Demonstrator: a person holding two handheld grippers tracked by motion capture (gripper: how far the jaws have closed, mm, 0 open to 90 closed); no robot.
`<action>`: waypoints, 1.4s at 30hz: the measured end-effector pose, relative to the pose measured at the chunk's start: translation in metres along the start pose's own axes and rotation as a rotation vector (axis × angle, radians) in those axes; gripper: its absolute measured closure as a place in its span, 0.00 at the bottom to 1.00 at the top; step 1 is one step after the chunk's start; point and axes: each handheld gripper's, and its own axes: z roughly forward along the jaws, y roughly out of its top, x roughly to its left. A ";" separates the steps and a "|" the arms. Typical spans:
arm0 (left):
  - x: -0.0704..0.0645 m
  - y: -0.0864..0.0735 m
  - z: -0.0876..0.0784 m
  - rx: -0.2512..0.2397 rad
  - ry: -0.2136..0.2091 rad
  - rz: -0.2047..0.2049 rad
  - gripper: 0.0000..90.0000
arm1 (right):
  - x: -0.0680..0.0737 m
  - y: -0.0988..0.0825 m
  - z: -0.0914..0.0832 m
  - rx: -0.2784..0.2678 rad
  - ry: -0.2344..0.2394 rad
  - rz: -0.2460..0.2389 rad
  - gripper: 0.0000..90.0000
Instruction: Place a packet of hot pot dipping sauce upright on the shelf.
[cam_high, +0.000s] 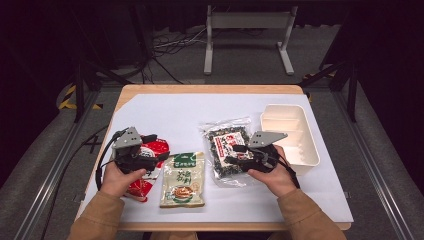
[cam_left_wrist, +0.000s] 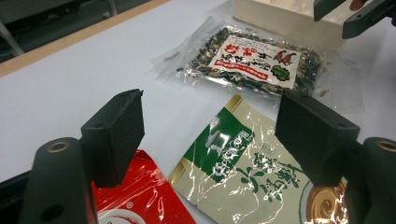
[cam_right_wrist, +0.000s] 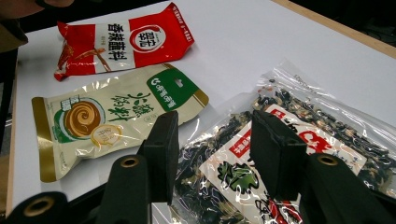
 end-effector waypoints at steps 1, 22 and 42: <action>0.001 0.001 0.002 0.009 0.005 0.004 0.27 | 0.000 0.000 -0.001 0.002 -0.004 -0.001 0.58; 0.007 0.013 0.056 0.164 -0.071 -0.008 0.24 | 0.007 -0.014 -0.018 0.037 -0.061 -0.001 0.50; 0.019 -0.001 0.091 0.363 -0.145 -0.065 0.26 | 0.016 -0.021 -0.020 0.074 -0.063 -0.033 0.50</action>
